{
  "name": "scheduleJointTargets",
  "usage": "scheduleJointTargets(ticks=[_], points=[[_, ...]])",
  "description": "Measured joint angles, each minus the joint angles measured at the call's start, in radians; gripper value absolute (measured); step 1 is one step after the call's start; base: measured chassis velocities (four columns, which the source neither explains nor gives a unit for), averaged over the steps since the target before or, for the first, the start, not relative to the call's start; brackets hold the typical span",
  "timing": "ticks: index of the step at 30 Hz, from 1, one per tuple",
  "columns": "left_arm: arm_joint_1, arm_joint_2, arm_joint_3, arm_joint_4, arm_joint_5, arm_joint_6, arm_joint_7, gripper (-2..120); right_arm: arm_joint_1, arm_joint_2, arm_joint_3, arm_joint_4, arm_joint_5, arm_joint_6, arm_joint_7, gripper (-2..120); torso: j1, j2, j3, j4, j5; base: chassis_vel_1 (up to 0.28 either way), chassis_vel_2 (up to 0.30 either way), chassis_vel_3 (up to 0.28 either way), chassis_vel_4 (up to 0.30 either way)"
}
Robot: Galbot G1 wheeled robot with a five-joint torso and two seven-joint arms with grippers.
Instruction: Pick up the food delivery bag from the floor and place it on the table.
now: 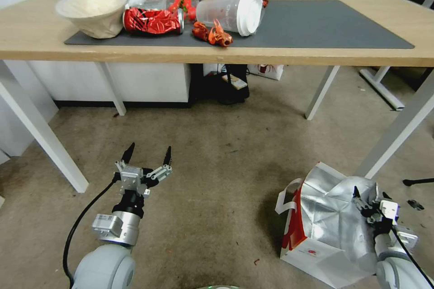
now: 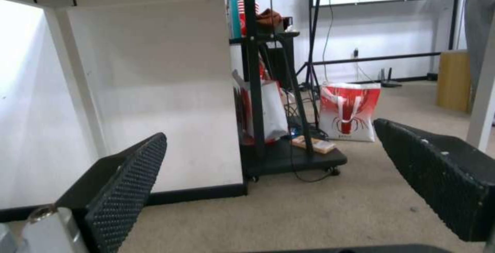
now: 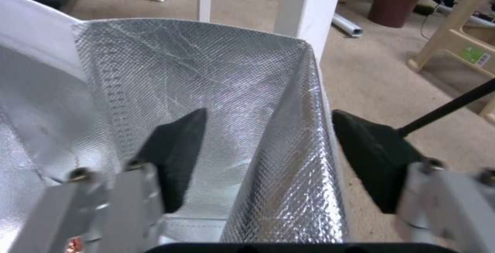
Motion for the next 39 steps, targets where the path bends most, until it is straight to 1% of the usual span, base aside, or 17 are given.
scheduleJointTargets(ticks=[3,4,5,6,7,10,11,15,16,17,27,32,39], points=[[0.000,0.000,0.000,0.001,0.000,-0.001,-0.001,100,-0.002,0.002,0.000,0.005,0.001,0.000,0.000,46,0.000,0.000,0.000,0.0000,0.0000,0.000,0.000,0.000,0.000],[0.000,0.000,0.000,0.001,0.000,-0.001,-0.001,100,-0.002,0.002,0.000,0.005,0.001,0.000,0.000,46,0.000,0.000,0.000,0.0000,0.0000,0.000,0.000,0.000,0.000],[0.000,0.000,0.001,0.001,0.000,-0.002,-0.001,100,-0.003,0.004,0.000,0.009,0.002,-0.001,0.000,41,0.000,0.000,0.000,0.0000,0.0001,0.000,0.000,0.000,0.000],[0.002,0.001,0.001,0.000,0.000,-0.003,-0.001,100,-0.004,0.005,0.000,0.011,0.002,-0.001,0.000,34,0.000,0.000,0.000,0.0000,0.0000,0.000,0.000,0.000,0.000],[0.002,0.001,0.001,0.000,0.000,-0.003,-0.001,100,-0.004,0.005,0.000,0.011,0.002,-0.001,0.000,34,0.000,0.000,0.000,0.0000,0.0000,0.000,0.000,0.000,0.000],[0.002,0.002,-0.003,0.000,-0.001,-0.004,-0.002,100,-0.005,0.009,0.000,0.013,0.000,-0.001,0.002,21,0.000,0.000,0.000,0.0000,0.0001,0.000,0.000,0.000,0.000],[0.002,0.002,-0.003,0.000,-0.001,-0.004,-0.002,100,-0.005,0.009,0.000,0.013,0.000,-0.001,0.002,21,0.000,0.000,0.000,0.0000,0.0001,0.000,0.000,0.000,0.000],[0.003,0.003,-0.004,-0.003,-0.001,-0.004,-0.006,100,-0.005,0.010,-0.002,0.013,0.000,0.002,0.005,3,0.000,0.000,0.000,0.0000,0.0001,0.000,0.000,0.000,0.000],[0.003,0.003,-0.004,-0.003,-0.001,-0.004,-0.006,100,-0.005,0.010,-0.002,0.013,0.000,0.002,0.005,3,0.000,0.000,0.000,0.0000,0.0001,0.000,0.000,0.000,0.000],[0.003,0.002,-0.004,-0.003,-0.001,-0.004,-0.007,100,-0.005,0.010,-0.002,0.013,0.000,0.003,0.005,0,0.000,0.000,0.000,0.0000,0.0001,0.000,0.000,0.000,0.000],[0.003,0.001,-0.005,-0.003,0.000,-0.003,-0.008,100,-0.011,0.010,-0.006,0.031,0.014,0.007,0.010,0,0.000,0.000,0.000,0.0000,0.0001,0.000,0.000,0.000,0.000],[0.003,-0.003,-0.006,-0.001,0.004,-0.003,-0.009,100,-0.018,0.011,-0.011,0.055,0.032,0.007,0.012,0,0.000,0.000,0.000,0.0000,0.0001,0.000,0.000,0.000,0.000],[0.002,-0.010,-0.007,0.009,0.014,-0.005,-0.017,100,-0.045,0.012,-0.034,0.121,0.064,0.006,0.014,0,0.000,0.000,0.000,0.0000,0.0001,0.000,0.000,0.000,0.000]])
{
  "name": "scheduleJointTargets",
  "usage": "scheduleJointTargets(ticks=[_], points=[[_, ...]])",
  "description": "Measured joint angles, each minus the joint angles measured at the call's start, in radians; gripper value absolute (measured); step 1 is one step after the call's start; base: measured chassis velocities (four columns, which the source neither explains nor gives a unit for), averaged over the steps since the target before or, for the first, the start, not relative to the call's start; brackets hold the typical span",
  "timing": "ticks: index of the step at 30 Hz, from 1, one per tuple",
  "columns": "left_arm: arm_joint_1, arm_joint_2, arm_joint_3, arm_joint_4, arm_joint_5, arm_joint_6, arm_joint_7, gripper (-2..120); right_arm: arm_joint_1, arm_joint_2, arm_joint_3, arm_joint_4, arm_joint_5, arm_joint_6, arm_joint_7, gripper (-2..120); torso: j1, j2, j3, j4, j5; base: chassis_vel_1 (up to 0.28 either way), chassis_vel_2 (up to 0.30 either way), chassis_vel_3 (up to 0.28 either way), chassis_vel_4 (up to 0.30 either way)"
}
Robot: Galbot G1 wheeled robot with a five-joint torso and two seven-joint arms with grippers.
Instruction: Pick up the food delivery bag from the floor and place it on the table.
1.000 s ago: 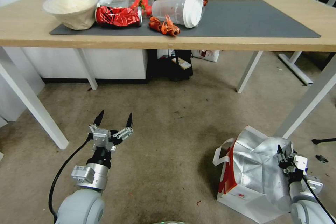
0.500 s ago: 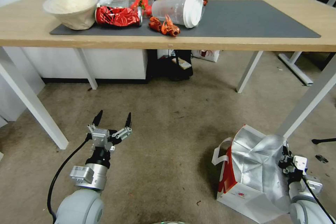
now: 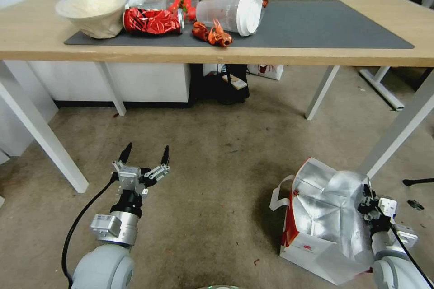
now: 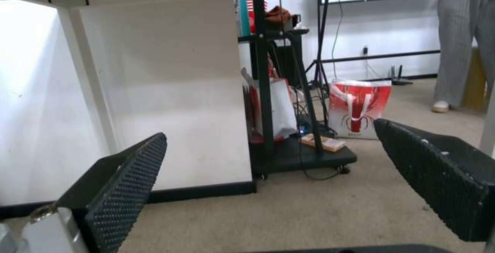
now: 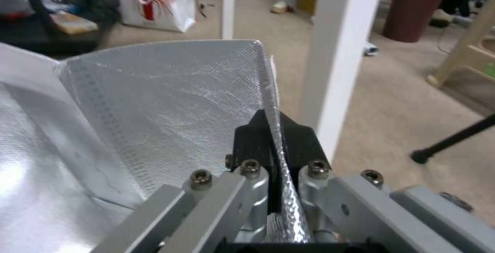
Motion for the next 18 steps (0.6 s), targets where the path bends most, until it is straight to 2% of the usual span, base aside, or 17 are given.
scheduleJointTargets(ticks=[11,18], points=[[0.003,-0.008,-0.009,0.006,0.007,-0.001,-0.001,100,-0.044,-0.005,-0.072,0.214,0.020,-0.023,-0.002,0,0.000,0.000,0.000,0.0000,-0.0001,0.000,0.000,0.000,0.000],[-0.002,-0.015,-0.011,0.010,0.007,-0.002,-0.001,100,-0.072,-0.066,-0.087,0.338,0.047,-0.040,-0.031,0,0.000,0.000,0.000,0.0000,-0.0002,0.000,0.000,0.000,0.000]])
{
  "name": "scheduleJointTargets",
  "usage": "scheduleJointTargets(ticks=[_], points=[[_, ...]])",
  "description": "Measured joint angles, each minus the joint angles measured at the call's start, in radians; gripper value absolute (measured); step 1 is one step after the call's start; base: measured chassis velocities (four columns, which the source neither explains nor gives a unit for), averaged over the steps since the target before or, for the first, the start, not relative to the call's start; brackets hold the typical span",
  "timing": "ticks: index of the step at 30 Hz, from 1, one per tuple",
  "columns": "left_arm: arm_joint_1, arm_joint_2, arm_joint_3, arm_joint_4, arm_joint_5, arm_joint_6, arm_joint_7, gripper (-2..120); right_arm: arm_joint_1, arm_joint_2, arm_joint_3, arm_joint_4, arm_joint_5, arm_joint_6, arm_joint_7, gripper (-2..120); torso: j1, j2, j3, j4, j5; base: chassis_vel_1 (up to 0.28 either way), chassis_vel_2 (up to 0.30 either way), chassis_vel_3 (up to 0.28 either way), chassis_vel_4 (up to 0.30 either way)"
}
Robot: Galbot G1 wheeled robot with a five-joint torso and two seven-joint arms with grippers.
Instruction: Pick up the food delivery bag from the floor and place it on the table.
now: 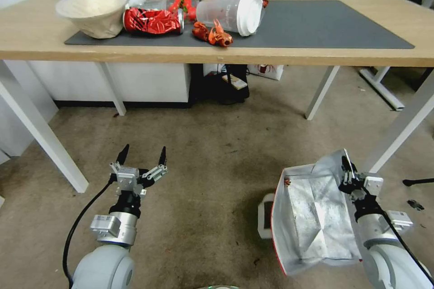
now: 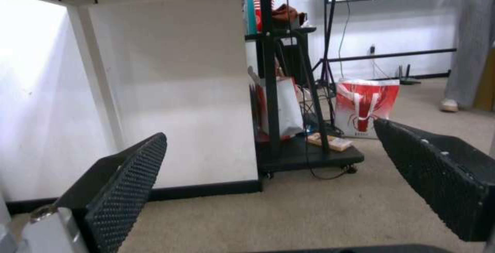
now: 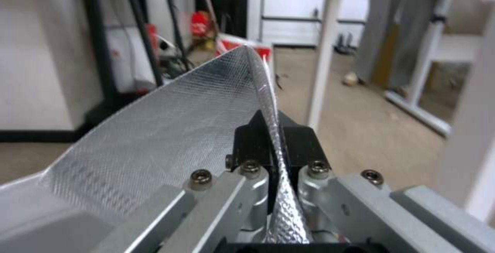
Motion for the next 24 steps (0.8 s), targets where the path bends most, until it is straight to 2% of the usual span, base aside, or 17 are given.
scheduleJointTargets(ticks=[6,11,24], points=[[-0.007,-0.008,0.004,0.016,0.000,-0.004,0.000,100,-0.008,-0.058,0.003,0.058,0.050,-0.009,-0.031,0,0.000,0.000,0.000,0.0001,0.0002,0.000,0.000,0.000,0.000],[-0.010,-0.009,0.000,0.020,-0.004,-0.007,0.000,100,-0.007,-0.077,0.004,0.084,0.077,-0.009,-0.065,0,0.000,0.000,0.000,0.0000,0.0003,0.000,0.000,0.000,0.000],[-0.010,-0.006,-0.014,0.007,-0.018,-0.007,-0.002,100,-0.006,-0.124,0.014,0.192,0.193,-0.028,-0.232,0,0.000,0.000,0.000,0.0001,0.0002,0.000,0.000,0.000,0.000]])
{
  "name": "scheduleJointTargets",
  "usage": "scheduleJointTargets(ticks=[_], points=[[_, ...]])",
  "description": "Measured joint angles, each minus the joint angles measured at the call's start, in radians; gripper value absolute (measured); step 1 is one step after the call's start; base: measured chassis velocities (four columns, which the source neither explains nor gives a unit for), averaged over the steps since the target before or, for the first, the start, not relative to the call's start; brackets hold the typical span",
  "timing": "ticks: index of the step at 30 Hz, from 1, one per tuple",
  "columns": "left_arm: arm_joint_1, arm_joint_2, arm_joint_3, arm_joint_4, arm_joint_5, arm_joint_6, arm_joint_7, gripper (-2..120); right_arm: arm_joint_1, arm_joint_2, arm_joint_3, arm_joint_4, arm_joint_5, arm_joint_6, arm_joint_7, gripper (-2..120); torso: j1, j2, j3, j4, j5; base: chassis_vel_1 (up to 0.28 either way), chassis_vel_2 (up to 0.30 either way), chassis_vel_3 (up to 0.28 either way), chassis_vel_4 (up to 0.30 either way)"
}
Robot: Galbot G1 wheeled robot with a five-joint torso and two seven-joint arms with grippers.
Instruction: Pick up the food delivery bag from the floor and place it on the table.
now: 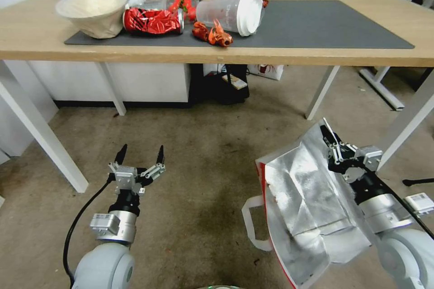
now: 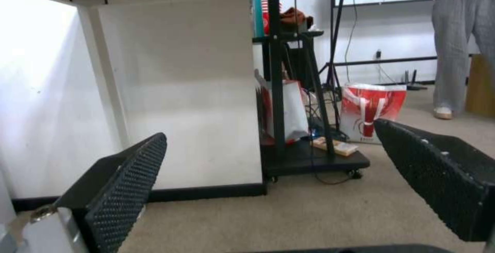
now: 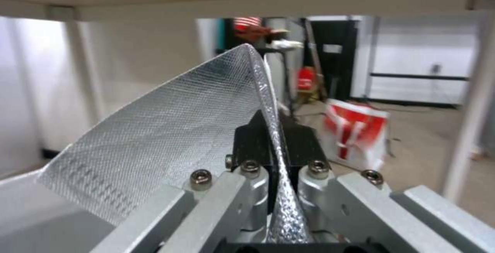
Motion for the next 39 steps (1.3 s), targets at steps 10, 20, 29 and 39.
scheduleJointTargets(ticks=[10,20,29,39], points=[[0.003,0.008,-0.007,-0.017,-0.009,0.008,-0.004,100,0.003,-0.052,0.034,0.011,0.086,0.039,-0.173,0,0.000,0.000,0.000,0.0000,0.0001,0.000,0.000,0.000,0.000],[0.005,0.009,-0.014,-0.022,-0.007,0.009,0.015,100,0.016,-0.118,0.092,0.018,0.243,0.037,-0.345,0,0.000,0.000,0.000,-0.0001,0.0000,0.000,0.000,0.000,0.000],[0.005,0.007,-0.017,-0.024,-0.004,-0.001,0.027,100,0.029,-0.148,0.106,0.022,0.339,0.018,-0.430,0,0.000,0.000,0.000,0.0000,0.0000,0.000,0.000,0.000,0.000],[0.002,0.009,-0.017,-0.018,-0.001,-0.024,0.041,100,0.037,-0.170,0.135,0.025,0.441,-0.025,-0.536,0,0.000,0.000,0.000,0.0000,-0.0001,0.000,0.000,0.000,0.000]])
